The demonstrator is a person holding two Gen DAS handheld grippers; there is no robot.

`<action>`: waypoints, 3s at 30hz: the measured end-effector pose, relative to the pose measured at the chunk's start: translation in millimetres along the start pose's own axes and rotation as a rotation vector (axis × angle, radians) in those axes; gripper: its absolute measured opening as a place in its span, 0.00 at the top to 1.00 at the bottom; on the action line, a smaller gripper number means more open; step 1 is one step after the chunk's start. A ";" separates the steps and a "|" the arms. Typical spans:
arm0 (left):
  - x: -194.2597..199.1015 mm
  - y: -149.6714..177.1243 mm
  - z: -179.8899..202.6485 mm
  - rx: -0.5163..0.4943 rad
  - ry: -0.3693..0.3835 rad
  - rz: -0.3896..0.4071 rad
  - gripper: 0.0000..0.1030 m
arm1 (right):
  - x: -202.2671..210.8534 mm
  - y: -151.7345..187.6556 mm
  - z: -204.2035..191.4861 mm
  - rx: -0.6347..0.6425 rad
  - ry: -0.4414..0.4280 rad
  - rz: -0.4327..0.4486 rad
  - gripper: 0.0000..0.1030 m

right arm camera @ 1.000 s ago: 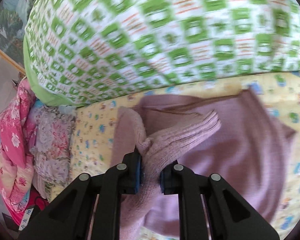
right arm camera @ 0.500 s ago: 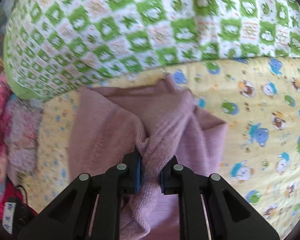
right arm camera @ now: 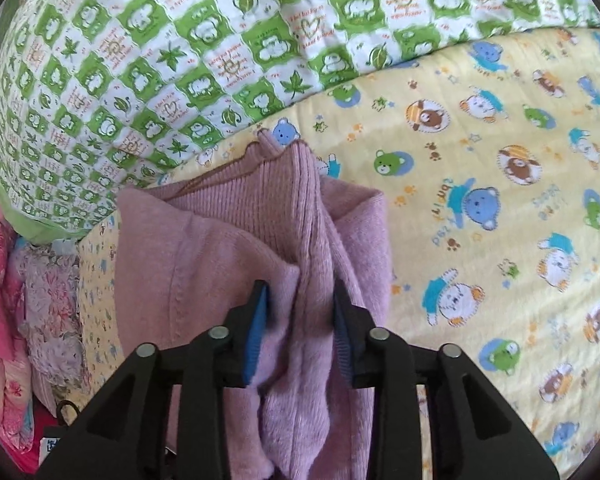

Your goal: Fold small clothes

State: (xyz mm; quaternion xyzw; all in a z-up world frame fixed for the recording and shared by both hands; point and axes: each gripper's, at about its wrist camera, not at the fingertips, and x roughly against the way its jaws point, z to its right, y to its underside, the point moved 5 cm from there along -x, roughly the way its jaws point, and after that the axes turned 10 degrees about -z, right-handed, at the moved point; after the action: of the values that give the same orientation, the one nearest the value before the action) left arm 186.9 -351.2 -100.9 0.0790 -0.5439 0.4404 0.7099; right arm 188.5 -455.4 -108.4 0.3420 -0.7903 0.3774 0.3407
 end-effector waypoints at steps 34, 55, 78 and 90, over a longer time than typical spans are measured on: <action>52.6 32.1 -141.5 0.372 -0.058 0.047 0.38 | 24.4 111.7 -9.3 0.001 -0.117 0.027 0.94; 55.7 16.2 -148.0 0.366 -0.079 0.038 0.36 | 32.1 62.8 4.3 -0.035 -0.047 0.075 0.54; 57.4 -66.8 -173.4 0.416 -0.078 0.106 0.30 | 8.3 -17.8 35.4 -0.039 -0.028 0.157 0.93; 48.6 -54.6 -173.9 0.432 -0.110 0.079 0.27 | 16.6 -2.7 26.9 -0.030 0.060 0.169 0.50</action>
State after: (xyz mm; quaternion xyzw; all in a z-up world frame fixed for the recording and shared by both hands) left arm 349.0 -254.9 -108.8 0.2317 -0.4776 0.5690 0.6280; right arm 174.2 -483.7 -107.2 0.2572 -0.8113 0.4031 0.3364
